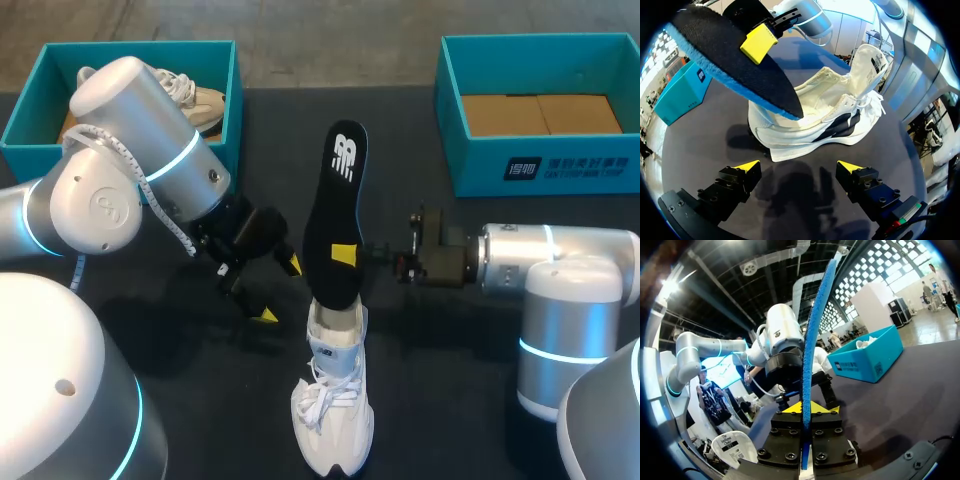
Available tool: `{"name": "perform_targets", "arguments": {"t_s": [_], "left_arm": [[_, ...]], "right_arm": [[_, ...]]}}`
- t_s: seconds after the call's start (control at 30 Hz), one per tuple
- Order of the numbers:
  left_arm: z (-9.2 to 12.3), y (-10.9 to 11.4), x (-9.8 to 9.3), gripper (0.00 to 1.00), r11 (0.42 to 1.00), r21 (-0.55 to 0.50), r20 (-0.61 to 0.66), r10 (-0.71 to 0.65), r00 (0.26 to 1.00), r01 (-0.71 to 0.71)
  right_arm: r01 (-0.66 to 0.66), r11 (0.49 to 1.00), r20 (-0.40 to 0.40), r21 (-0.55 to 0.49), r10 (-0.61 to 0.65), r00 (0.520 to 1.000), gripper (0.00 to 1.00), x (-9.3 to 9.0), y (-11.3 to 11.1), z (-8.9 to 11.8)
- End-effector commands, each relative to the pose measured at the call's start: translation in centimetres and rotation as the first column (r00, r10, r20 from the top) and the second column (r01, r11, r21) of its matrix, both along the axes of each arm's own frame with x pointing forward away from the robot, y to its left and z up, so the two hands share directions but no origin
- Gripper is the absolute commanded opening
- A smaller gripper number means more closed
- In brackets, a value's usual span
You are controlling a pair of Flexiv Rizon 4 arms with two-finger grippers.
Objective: Take the shoe out of the shoebox, open the shoe tongue, remove and reinsert the insole, then place the shoe into the shoebox
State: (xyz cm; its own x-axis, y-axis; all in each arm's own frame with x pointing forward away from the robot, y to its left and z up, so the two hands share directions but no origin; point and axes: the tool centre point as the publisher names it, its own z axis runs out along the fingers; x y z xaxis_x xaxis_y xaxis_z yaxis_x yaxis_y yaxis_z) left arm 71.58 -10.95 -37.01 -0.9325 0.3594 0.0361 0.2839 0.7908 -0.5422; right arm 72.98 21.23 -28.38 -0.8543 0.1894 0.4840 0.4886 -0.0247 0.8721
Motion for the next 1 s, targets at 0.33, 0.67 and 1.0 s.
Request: {"name": "perform_targets", "arguments": {"t_s": [0.33,0.67,1.0], "left_arm": [[0.0,0.0,0.0,1.0,1.0,0.001,0.0,-0.001,1.0,0.001],[0.0,0.0,0.0,1.0,1.0,0.001,0.0,-0.001,1.0,0.001],[0.0,0.0,0.0,1.0,1.0,0.001,0.0,-0.001,1.0,0.001]], "right_arm": [[-0.022,1.0,0.003,-0.009,0.022,1.0,0.0,-0.2,-0.2,-0.3],[-0.025,1.0,-0.022,-0.015,0.025,0.999,0.0,-0.4,-0.1,-1.3],[-0.022,1.0,-0.033,-0.012,0.022,0.999,0.0,-1.0,-0.5,-1.9]]}}
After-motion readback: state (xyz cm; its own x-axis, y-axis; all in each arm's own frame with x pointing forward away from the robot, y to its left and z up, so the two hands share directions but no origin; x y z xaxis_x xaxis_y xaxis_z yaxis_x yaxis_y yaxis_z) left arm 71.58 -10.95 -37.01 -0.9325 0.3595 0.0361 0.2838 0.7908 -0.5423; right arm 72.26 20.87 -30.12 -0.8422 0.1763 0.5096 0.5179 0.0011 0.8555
